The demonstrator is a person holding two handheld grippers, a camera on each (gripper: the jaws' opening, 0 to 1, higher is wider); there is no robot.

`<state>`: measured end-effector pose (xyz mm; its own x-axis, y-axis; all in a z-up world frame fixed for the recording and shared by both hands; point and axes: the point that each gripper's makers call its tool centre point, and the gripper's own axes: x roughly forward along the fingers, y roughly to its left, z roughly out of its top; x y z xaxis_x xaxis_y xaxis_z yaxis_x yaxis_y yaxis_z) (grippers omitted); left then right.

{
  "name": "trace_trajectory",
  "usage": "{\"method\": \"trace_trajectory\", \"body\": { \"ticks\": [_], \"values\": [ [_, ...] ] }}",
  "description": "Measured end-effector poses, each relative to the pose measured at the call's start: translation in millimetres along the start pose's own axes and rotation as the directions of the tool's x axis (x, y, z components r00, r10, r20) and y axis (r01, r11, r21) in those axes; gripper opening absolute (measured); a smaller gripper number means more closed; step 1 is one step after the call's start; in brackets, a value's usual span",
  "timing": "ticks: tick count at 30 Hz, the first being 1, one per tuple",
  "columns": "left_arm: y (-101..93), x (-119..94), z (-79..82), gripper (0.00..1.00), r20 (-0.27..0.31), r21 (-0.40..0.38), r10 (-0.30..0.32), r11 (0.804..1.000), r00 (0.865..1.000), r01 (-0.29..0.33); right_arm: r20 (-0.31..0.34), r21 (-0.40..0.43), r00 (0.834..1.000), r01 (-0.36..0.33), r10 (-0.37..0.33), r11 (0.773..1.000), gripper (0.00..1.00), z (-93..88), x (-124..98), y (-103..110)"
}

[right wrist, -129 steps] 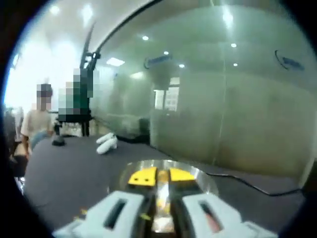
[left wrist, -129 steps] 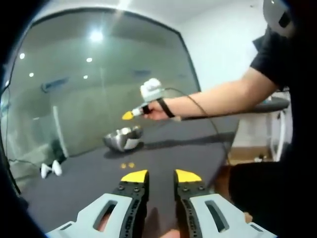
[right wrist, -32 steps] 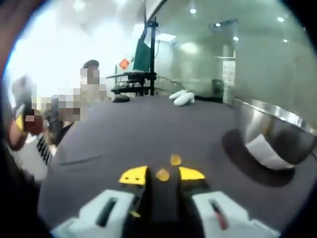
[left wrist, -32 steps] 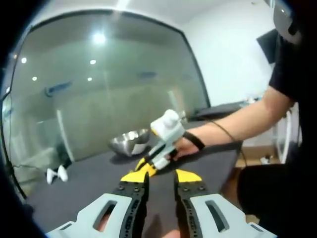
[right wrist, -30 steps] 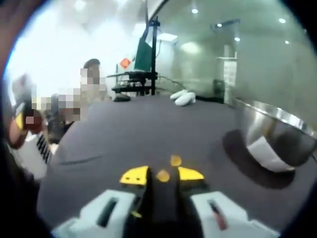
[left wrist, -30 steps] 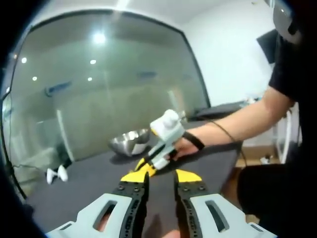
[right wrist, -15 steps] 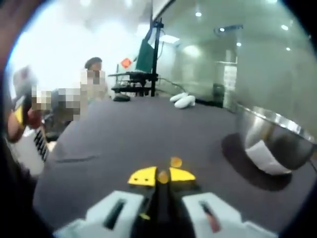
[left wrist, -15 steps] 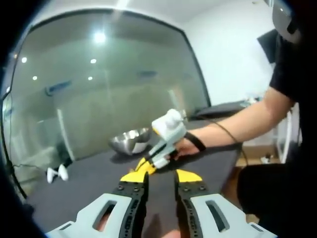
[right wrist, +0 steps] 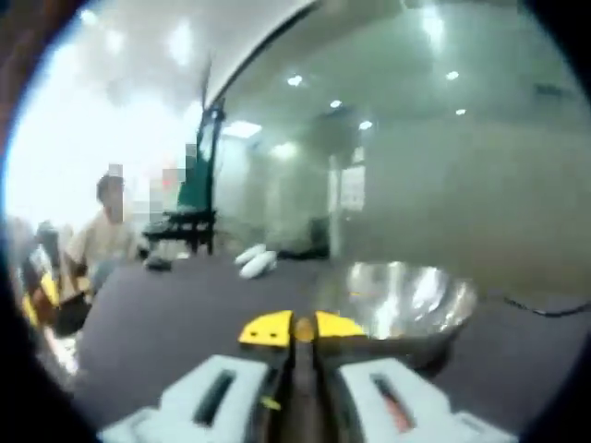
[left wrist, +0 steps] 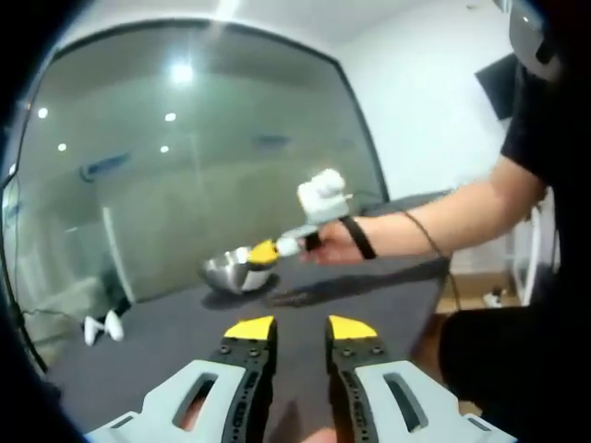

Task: Pick up the QQ candy scattered on the table and place it into the stainless steel bowl on the table

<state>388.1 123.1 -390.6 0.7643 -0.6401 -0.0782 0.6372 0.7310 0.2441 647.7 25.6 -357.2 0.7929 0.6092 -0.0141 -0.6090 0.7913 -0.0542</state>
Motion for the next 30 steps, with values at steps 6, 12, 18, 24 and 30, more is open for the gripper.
{"method": "trace_trajectory", "body": {
  "ticks": [6,12,18,24,30],
  "values": [
    [-5.4,0.0,4.2,0.23,0.003,0.010,-0.009,1.000,1.000,0.009,-0.011,0.046,0.997,0.075,-0.075,0.996,0.09,12.7,22.8,-31.4],
    [-11.5,-2.4,6.7,0.23,0.016,0.010,-0.026,1.000,1.000,0.026,-0.030,0.059,0.993,0.115,-0.114,0.992,0.09,17.5,34.5,-48.6],
    [-13.6,-2.6,10.1,0.23,0.016,0.013,-0.030,0.999,0.999,0.029,-0.014,0.042,0.996,0.088,-0.088,0.995,0.11,25.1,40.3,-49.4],
    [-16.9,-3.1,9.6,0.23,0.016,0.014,-0.040,0.999,0.999,0.040,-0.042,0.053,0.997,0.070,-0.068,0.996,0.25,17.3,37.8,-47.7],
    [-21.8,0.7,10.3,0.23,0.017,0.016,-0.054,0.998,0.998,0.053,-0.041,0.073,0.997,0.066,-0.063,0.995,0.22,14.5,18.1,-50.2]
  ]
}}
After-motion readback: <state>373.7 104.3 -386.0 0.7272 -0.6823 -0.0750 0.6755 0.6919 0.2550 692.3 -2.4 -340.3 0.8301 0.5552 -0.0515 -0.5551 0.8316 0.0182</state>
